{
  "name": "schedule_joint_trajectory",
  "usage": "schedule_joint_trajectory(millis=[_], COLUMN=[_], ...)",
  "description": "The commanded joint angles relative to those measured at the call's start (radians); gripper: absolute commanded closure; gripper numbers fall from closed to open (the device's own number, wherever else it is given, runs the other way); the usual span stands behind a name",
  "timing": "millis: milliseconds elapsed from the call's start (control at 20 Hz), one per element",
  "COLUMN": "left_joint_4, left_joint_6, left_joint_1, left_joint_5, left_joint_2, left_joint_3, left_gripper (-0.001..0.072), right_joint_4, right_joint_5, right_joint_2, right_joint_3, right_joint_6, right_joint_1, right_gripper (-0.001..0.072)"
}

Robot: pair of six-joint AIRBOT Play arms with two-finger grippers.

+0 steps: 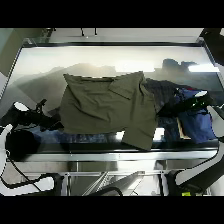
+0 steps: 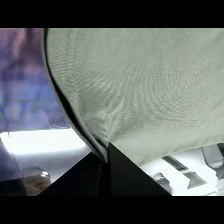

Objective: Fold the shirts.

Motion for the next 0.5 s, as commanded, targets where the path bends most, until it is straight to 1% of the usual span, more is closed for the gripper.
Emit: schedule_joint_trajectory(millis=[0,150,200,250,300,350,450], left_joint_4=[-0.006,-0.006,-0.006,-0.006,-0.007,-0.013,-0.077], left_joint_6=[0.003,0.003,0.003,0.003,0.003,0.003,0.048], left_joint_1=[0.002,0.002,0.002,0.002,0.002,0.003,0.012], left_joint_5=[-0.005,-0.013,-0.019,-0.027,-0.038,-0.058,-0.132], left_joint_2=[0.001,0.001,0.001,0.001,0.001,0.001,0.007], left_joint_3=[0.001,0.001,0.001,0.001,0.001,0.005,0.038], left_gripper=[0.0691,0.0691,0.0691,0.0691,0.0690,0.0691,0.0691], right_joint_4=[-0.001,0.109,0.161,0.206,0.238,0.262,0.264], right_joint_5=[-0.040,-0.057,-0.060,-0.061,-0.061,-0.055,-0.027], right_joint_2=[-0.002,-0.002,-0.002,0.001,0.006,0.020,0.072], right_joint_3=[-0.055,-0.055,-0.055,-0.053,-0.051,-0.050,-0.035], right_joint_6=[-0.026,-0.059,-0.072,-0.081,-0.081,-0.082,-0.082], right_joint_1=[0.029,0.065,0.074,0.080,0.081,0.080,0.077], right_gripper=[0.0409,0.0424,0.0562,0.0672,0.0693,0.0693,0.0693])
